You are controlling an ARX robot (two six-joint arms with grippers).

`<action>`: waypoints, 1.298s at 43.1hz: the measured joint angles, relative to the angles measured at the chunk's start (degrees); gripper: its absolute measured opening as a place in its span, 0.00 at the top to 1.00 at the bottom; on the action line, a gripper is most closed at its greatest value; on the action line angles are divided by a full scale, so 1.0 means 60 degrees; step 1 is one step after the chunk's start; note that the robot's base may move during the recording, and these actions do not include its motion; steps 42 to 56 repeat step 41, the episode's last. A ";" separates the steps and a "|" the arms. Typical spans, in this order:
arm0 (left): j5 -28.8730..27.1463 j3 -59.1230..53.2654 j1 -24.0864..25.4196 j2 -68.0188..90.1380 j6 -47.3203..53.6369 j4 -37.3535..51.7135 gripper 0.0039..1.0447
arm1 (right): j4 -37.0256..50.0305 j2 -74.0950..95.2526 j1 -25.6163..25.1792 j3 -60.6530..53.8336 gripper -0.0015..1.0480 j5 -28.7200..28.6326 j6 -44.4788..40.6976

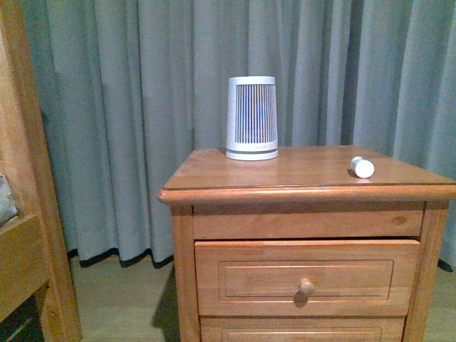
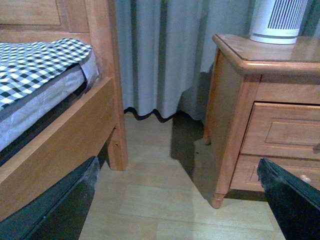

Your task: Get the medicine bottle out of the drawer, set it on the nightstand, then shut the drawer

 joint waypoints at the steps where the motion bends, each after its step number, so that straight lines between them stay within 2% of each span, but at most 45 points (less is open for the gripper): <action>1: 0.0000 0.0000 0.0000 -0.0004 0.0000 0.0000 0.06 | 0.0000 -0.0004 0.0000 0.0000 0.97 0.0004 0.0000; 4: 0.0000 0.0000 0.0000 -0.0004 0.0000 0.0000 0.06 | 0.0000 -0.0004 0.0000 0.0000 0.97 0.0000 0.0000; 6: 0.0000 0.0000 0.0000 -0.0004 0.0000 0.0000 0.06 | 0.0000 -0.0004 0.0000 0.0000 0.92 0.0000 -0.0015; 13: 0.0000 0.0000 0.0000 -0.0004 0.0000 0.0000 0.06 | 0.0000 -0.0004 0.0000 0.0000 0.67 0.0000 -0.0015; 17: 0.0000 0.0000 0.0000 -0.0004 0.0000 0.0000 0.06 | 0.0000 -0.0004 0.0000 0.0000 0.48 0.0000 -0.0015; 26: 0.0000 0.0000 0.0000 -0.0004 0.0000 0.0000 0.06 | 0.0000 -0.0007 0.0000 0.0000 0.19 0.0000 -0.0015; 29: 0.0000 0.0000 0.0000 -0.0004 0.0000 0.0000 0.06 | 0.0000 -0.0007 0.0000 0.0000 0.05 0.0000 -0.0011; 56: 0.0000 0.0000 0.0000 -0.0004 0.0000 0.0000 0.06 | 0.0000 -0.0007 0.0000 0.0000 0.07 0.0000 -0.0015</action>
